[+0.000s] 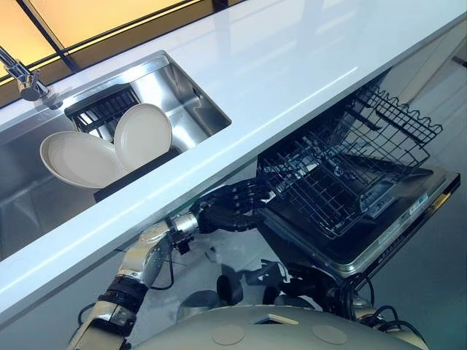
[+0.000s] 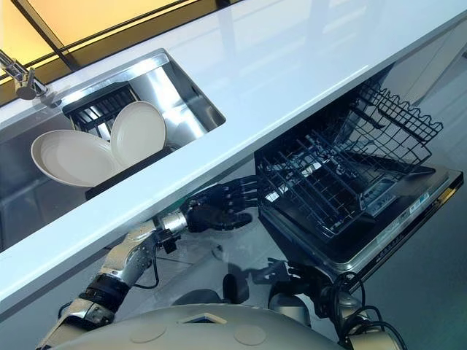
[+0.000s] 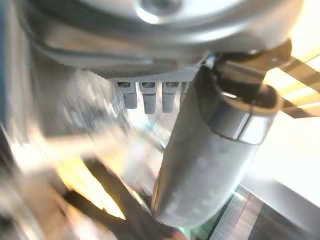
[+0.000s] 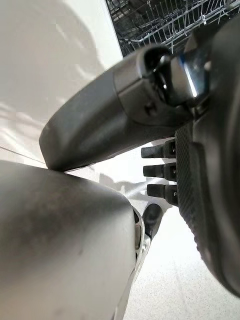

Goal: Pick up plates and place into dishwasher.

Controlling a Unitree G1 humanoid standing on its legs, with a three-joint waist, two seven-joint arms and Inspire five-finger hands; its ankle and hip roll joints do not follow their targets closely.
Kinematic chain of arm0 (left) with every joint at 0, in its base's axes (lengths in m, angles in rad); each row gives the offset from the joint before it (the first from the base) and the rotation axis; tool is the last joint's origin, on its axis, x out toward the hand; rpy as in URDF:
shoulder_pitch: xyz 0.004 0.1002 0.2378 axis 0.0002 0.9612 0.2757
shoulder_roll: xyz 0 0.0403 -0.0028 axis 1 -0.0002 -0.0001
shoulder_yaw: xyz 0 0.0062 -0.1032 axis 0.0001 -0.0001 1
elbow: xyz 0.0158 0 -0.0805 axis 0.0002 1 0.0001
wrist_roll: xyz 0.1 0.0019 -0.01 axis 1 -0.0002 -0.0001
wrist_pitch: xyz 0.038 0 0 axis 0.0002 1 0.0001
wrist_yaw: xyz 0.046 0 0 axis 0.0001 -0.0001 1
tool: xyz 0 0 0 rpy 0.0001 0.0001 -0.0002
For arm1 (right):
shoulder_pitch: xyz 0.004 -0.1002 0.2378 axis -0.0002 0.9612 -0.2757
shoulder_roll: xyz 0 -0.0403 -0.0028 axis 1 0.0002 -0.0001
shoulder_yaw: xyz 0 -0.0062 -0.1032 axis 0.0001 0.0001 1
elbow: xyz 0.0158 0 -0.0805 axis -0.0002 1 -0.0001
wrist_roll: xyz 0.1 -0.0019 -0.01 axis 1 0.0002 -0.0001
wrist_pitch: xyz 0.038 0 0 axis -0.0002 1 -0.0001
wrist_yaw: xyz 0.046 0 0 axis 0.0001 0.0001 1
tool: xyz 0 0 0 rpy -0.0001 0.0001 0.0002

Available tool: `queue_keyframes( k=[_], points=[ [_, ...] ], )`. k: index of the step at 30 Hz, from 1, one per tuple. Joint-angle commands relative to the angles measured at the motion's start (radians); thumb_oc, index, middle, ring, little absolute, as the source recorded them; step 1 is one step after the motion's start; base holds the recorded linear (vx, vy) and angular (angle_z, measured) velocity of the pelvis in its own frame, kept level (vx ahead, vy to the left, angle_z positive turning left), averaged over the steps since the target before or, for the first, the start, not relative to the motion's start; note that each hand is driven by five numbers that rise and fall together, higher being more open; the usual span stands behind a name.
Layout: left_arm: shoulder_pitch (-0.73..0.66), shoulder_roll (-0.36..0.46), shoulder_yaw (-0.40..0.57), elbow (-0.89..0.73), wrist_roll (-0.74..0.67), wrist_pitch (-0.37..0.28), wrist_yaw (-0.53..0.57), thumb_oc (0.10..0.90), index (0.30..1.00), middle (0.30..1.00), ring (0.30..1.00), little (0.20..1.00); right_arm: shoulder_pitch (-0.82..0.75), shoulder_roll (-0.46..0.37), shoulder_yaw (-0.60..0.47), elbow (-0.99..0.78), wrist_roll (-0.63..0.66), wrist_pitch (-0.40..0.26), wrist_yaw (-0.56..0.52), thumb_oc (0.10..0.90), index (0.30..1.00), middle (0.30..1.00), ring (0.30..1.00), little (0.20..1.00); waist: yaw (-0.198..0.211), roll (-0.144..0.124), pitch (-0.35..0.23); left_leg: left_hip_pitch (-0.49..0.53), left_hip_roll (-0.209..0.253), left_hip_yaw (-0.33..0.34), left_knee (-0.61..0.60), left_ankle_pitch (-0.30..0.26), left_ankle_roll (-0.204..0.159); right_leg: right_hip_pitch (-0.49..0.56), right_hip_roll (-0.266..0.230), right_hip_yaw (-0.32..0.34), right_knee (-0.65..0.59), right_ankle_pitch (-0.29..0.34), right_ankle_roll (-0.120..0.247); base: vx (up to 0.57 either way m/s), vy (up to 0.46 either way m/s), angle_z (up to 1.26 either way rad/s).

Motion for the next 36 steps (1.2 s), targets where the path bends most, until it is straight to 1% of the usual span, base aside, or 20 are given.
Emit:
queue_keyframes(
  k=[1, 2, 3, 4, 6, 9, 10, 12, 14, 18, 19, 21, 23, 27, 28, 29, 31, 32, 33, 36],
  points=[
    [-0.046, -0.072, -0.031, -0.112, -0.201, 0.105, -0.106, 0.8, 0.9, 0.9, 0.9, 0.9, -0.035, 0.007, 0.014, 0.056, -0.012, -0.05, 0.011, 0.8, 0.9, 0.9, 0.9, 0.9, 0.03, -0.002, -0.019, 0.019, 0.002, 0.015, 0.004, -0.109, -0.013, -0.087, -0.004, 0.016, 0.107, -0.036, 0.067, 0.0, -0.064, 0.02],
    [-0.035, -0.09, -0.042, -0.117, -0.259, 0.16, -0.105, 0.8, 0.9, 0.9, 0.9, 0.9, -0.038, 0.01, 0.021, 0.058, -0.012, -0.05, 0.008, 0.8, 0.9, 0.9, 0.9, 0.9, 0.031, -0.005, -0.018, 0.019, 0.004, 0.013, 0.002, -0.109, -0.014, -0.085, -0.002, 0.017, 0.105, -0.035, 0.066, 0.0, -0.066, 0.01],
    [-0.019, -0.125, -0.048, -0.123, -0.38, 0.278, -0.056, 0.8, 0.9, 0.9, 0.9, 0.9, -0.04, 0.015, 0.025, 0.061, -0.017, -0.05, 0.008, 0.8, 0.9, 0.9, 0.9, 0.9, 0.034, -0.009, -0.015, 0.019, 0.005, 0.012, 0.002, -0.11, -0.015, -0.083, 0.0, 0.018, 0.103, -0.036, 0.065, 0.0, -0.066, 0.02],
    [-0.011, -0.145, -0.051, -0.124, -0.434, 0.319, -0.021, 0.8, 0.9, 0.9, 0.9, 0.9, -0.04, 0.017, 0.027, 0.063, -0.019, -0.052, 0.007, 0.8, 0.9, 0.9, 0.9, 0.9, 0.035, -0.011, -0.014, 0.021, 0.006, 0.011, 0.002, -0.112, -0.015, -0.081, 0.0, 0.017, 0.103, -0.036, 0.064, 0.0, -0.067, 0.01],
    [0.007, -0.192, -0.06, -0.095, -0.653, 0.471, 0.068, 0.8, 0.9, 0.9, 0.9, 0.9, -0.044, 0.027, 0.038, 0.069, -0.017, -0.059, 0.001, 0.8, 0.9, 0.9, 0.9, 0.9, 0.042, -0.018, -0.008, 0.022, 0.011, 0.008, 0.004, -0.112, -0.019, -0.079, 0.002, 0.011, 0.107, -0.04, 0.06, -0.01, -0.085, 0.03],
    [0.013, -0.197, -0.088, -0.069, -0.83, 0.562, 0.141, 0.8, 0.9, 0.9, 0.9, 0.9, -0.063, 0.04, 0.054, 0.054, 0.0, -0.05, 0.002, 0.8, 0.9, 0.9, 0.9, 0.9, 0.051, -0.031, 0.002, 0.01, 0.02, 0.001, 0.013, -0.108, -0.025, -0.087, 0.007, 0.006, 0.118, -0.042, 0.054, -0.04, -0.103, 0.12],
    [0.012, -0.197, -0.089, -0.071, -0.844, 0.564, 0.153, 0.8, 0.9, 0.9, 0.9, 0.9, -0.064, 0.04, 0.055, 0.053, -0.001, -0.05, 0.002, 0.8, 0.9, 0.9, 0.9, 0.9, 0.052, -0.031, 0.003, 0.01, 0.021, 0.001, 0.014, -0.108, -0.025, -0.087, 0.007, 0.006, 0.118, -0.043, 0.054, -0.05, -0.102, 0.14],
    [-0.001, -0.195, -0.109, -0.073, -0.947, 0.577, 0.166, 0.8, 0.9, 0.9, 0.9, 0.9, -0.078, 0.047, 0.074, 0.046, 0.014, -0.051, -0.002, 0.8, 0.9, 0.9, 0.9, 0.9, 0.058, -0.044, 0.014, 0.005, 0.028, 0.0, 0.019, -0.108, -0.028, -0.092, 0.016, 0.006, 0.12, -0.043, 0.046, -0.05, -0.137, 0.18],
    [-0.02, -0.181, -0.125, -0.107, -0.953, 0.55, 0.128, 0.8, 0.9, 0.9, 0.9, 0.9, -0.09, 0.05, 0.089, 0.042, 0.017, -0.044, -0.009, 0.8, 0.9, 0.9, 0.9, 0.9, 0.065, -0.054, 0.022, -0.002, 0.037, 0.001, 0.024, -0.107, -0.035, -0.091, 0.027, 0.007, 0.111, -0.039, 0.04, -0.05, -0.164, 0.15],
    [-0.054, -0.173, -0.156, -0.207, -0.851, 0.429, -0.027, 0.8, 0.9, 0.9, 0.9, 0.9, -0.097, 0.042, 0.105, 0.055, 0.03, -0.049, -0.015, 0.8, 0.9, 0.9, 0.9, 0.9, 0.076, -0.067, 0.032, -0.024, 0.054, 0.002, 0.046, -0.103, -0.053, -0.086, 0.039, 0.002, 0.092, -0.03, 0.034, -0.04, -0.132, 0.09],
    [-0.055, -0.172, -0.157, -0.21, -0.843, 0.427, -0.039, 0.8, 0.9, 0.9, 0.9, 0.9, -0.097, 0.042, 0.105, 0.056, 0.031, -0.049, -0.015, 0.8, 0.9, 0.9, 0.9, 0.9, 0.076, -0.067, 0.032, -0.025, 0.054, 0.001, 0.047, -0.103, -0.053, -0.086, 0.039, 0.002, 0.091, -0.03, 0.034, -0.04, -0.136, 0.04],
    [-0.078, -0.163, -0.183, -0.319, -0.846, 0.313, -0.076, 0.8, 0.9, 0.9, 0.9, 0.9, -0.093, 0.043, 0.149, 0.023, 0.081, -0.011, -0.044, 0.8, 0.9, 0.9, 0.9, 0.9, 0.083, -0.075, 0.038, -0.037, 0.065, -0.004, 0.064, -0.104, -0.065, -0.078, 0.04, -0.011, 0.081, -0.032, 0.027, -0.05, -0.15, 0.02],
    [-0.093, -0.157, -0.192, -0.382, -0.84, 0.223, -0.084, 0.8, 0.9, 0.9, 0.9, 0.9, -0.093, 0.047, 0.171, 0.001, 0.12, 0.018, -0.06, 0.8, 0.9, 0.9, 0.9, 0.9, 0.086, -0.08, 0.038, -0.05, 0.069, -0.011, 0.076, -0.104, -0.072, -0.078, 0.041, -0.019, 0.079, -0.034, 0.024, -0.03, -0.112, 0.12],
    [-0.137, -0.112, -0.182, -0.53, -0.789, -0.078, -0.038, 0.8, 0.9, 0.9, 0.9, 0.9, -0.093, 0.057, 0.191, 0.0, 0.132, 0.046, -0.087, 0.8, 0.9, 0.9, 0.9, 0.9, 0.093, -0.074, 0.022, -0.082, 0.063, -0.033, 0.108, -0.104, -0.083, -0.084, 0.034, -0.042, 0.074, -0.034, 0.019, -0.03, -0.054, 0.09],
    [-0.144, -0.096, -0.166, -0.557, -0.76, -0.146, -0.021, 0.8, 0.9, 0.9, 0.9, 0.9, -0.091, 0.056, 0.191, 0.004, 0.133, 0.044, -0.093, 0.8, 0.9, 0.9, 0.9, 0.9, 0.095, -0.07, 0.018, -0.088, 0.059, -0.039, 0.113, -0.103, -0.083, -0.084, 0.033, -0.046, 0.072, -0.033, 0.019, 0.0, 0.0, 0.0],
    [-0.147, -0.088, -0.154, -0.576, -0.733, -0.192, -0.011, 0.8, 0.9, 0.9, 0.9, 0.9, -0.09, 0.055, 0.191, 0.006, 0.134, 0.043, -0.096, 0.8, 0.9, 0.9, 0.9, 0.9, 0.096, -0.068, 0.016, -0.093, 0.057, -0.043, 0.116, -0.102, -0.084, -0.084, 0.032, -0.048, 0.07, -0.033, 0.018, -0.02, -0.003, 0.1],
    [-0.151, -0.051, -0.073, -0.657, -0.634, -0.33, 0.08, 0.8, 0.9, 0.9, 0.9, 0.9, -0.079, 0.053, 0.185, 0.001, 0.14, 0.035, -0.111, 0.8, 0.9, 0.9, 0.9, 0.9, 0.104, -0.056, 0.009, -0.105, 0.05, -0.056, 0.124, -0.097, -0.086, -0.082, 0.027, -0.056, 0.067, -0.037, 0.019, -0.03, 0.025, 0.2],
    [-0.149, -0.034, -0.032, -0.673, -0.592, -0.382, 0.129, 0.8, 0.9, 0.9, 0.9, 0.9, -0.074, 0.052, 0.179, -0.004, 0.14, 0.033, -0.116, 0.8, 0.9, 0.9, 0.9, 0.9, 0.107, -0.05, 0.005, -0.11, 0.047, -0.06, 0.124, -0.095, -0.086, -0.083, 0.025, -0.059, 0.069, -0.041, 0.019, -0.03, 0.056, 0.19],
    [-0.149, -0.016, 0.012, -0.68, -0.517, -0.454, 0.177, 0.8, 0.9, 0.9, 0.9, 0.9, -0.069, 0.051, 0.172, -0.012, 0.139, 0.031, -0.122, 0.8, 0.9, 0.9, 0.9, 0.9, 0.109, -0.045, 0.003, -0.111, 0.043, -0.066, 0.124, -0.093, -0.086, -0.083, 0.022, -0.062, 0.072, -0.044, 0.019, -0.02, 0.066, 0.15],
    [-0.153, 0.049, 0.127, -0.681, -0.282, -0.62, 0.365, 0.8, 0.9, 0.9, 0.9, 0.9, -0.051, 0.052, 0.163, -0.031, 0.131, 0.028, -0.135, 0.8, 0.9, 0.9, 0.9, 0.9, 0.116, -0.031, -0.006, -0.104, 0.035, -0.077, 0.118, -0.092, -0.083, -0.079, 0.019, -0.062, 0.078, -0.055, 0.019, 0.0, 0.074, 0.08]
  ],
)
